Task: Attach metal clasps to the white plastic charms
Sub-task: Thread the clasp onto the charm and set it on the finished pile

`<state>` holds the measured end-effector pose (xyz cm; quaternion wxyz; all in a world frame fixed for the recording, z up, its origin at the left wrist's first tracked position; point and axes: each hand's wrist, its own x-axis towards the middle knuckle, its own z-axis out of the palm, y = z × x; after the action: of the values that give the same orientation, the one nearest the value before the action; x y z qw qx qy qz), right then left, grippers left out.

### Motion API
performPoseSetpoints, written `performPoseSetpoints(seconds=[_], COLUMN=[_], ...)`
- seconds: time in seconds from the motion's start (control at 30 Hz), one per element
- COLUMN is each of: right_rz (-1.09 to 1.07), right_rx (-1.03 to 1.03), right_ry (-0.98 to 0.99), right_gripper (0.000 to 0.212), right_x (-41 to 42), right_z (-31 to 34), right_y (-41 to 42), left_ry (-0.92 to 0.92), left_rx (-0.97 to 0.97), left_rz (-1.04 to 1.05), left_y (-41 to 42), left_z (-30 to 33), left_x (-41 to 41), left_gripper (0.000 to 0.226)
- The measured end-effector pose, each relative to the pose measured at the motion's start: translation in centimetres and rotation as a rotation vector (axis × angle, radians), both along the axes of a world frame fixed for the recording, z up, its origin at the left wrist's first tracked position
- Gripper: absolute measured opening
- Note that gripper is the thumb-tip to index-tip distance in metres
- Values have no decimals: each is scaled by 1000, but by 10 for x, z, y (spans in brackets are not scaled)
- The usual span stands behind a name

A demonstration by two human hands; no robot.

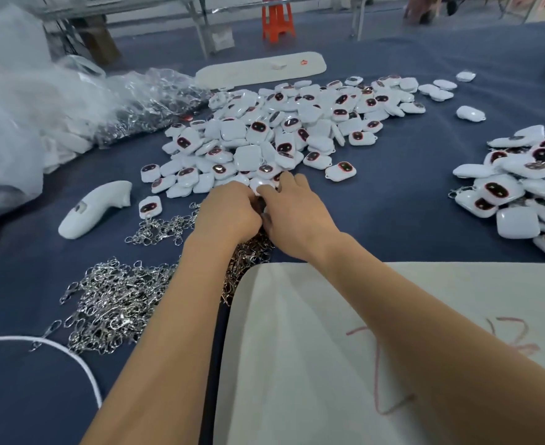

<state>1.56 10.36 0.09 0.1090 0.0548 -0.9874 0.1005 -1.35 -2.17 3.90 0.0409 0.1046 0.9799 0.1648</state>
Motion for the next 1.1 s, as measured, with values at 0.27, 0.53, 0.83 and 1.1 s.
performPoseSetpoints(seconds=[0.27,0.53,0.83,1.1], right_rz=[-53,-44,-172,-219], right_rx=[-443,-1044,-1022,-969], right_ry=[-16,-64,231,284], right_gripper=[4,14,8,12], right_x=[12,42,67,64], right_z=[10,16,-8,-11], right_y=[21,86,128,127], left_ry=[21,-253,-172,-133], left_rx=[584,1382,1349,1175], left_rz=[175,308,143,12], left_y=[5,85,123,110], left_z=[-6,-19,-41,-44], left_x=[1,27,47,39], left_gripper=[18,15,17,18])
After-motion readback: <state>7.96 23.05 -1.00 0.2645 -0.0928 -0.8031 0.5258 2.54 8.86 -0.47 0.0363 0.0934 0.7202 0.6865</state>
